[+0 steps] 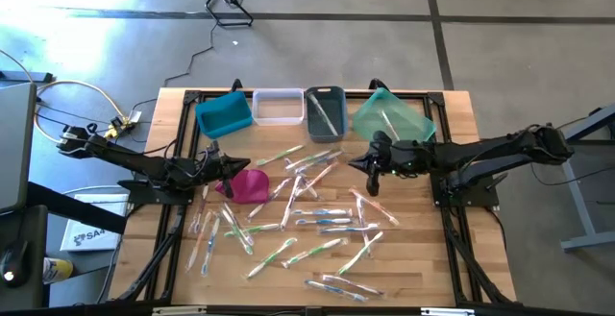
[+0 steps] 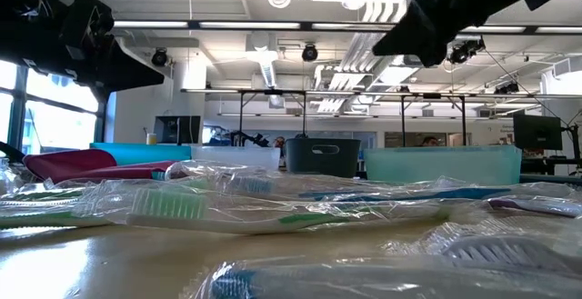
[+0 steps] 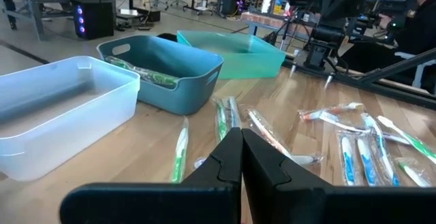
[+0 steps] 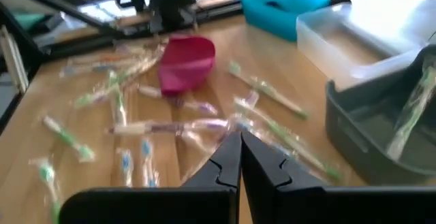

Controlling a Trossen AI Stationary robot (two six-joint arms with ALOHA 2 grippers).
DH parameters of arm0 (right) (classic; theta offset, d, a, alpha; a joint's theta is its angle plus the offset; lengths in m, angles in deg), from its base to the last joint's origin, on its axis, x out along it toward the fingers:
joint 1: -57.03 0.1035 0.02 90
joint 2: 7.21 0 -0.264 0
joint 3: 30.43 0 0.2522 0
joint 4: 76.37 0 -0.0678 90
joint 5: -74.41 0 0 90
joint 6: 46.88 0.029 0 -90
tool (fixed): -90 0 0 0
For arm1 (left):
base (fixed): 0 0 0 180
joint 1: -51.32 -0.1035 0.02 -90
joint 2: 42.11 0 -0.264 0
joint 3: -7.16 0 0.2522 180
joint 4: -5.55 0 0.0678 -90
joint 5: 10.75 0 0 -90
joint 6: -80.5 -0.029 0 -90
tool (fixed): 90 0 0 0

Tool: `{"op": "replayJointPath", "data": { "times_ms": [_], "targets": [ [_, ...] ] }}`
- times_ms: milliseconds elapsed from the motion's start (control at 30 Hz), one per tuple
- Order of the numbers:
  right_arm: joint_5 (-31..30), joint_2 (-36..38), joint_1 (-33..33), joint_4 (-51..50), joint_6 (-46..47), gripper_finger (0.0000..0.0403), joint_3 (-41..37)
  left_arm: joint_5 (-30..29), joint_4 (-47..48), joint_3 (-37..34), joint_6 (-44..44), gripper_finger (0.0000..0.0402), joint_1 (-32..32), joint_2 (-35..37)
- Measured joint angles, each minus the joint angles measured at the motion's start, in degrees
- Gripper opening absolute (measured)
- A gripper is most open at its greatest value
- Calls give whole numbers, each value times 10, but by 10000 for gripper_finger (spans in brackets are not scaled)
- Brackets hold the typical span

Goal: Pick & Place Toothbrushes
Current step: Put the violet toothbrush into the white bin

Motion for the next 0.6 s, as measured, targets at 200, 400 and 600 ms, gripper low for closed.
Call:
{"op": "replayJointPath", "data": {
  "times_ms": [200, 400, 600],
  "targets": [
    [2, 0, 21, -74, 75, 3, 0, 0, 0, 0, 0, 0, 0, 0],
    [48, 0, 22, -170, 126, 3, 0, 0, 0, 0, 0, 0, 0, 0],
    [74, 0, 22, -234, 162, 5, 0, 0, 0, 0, 0, 0, 0, 0]
  ]
}}
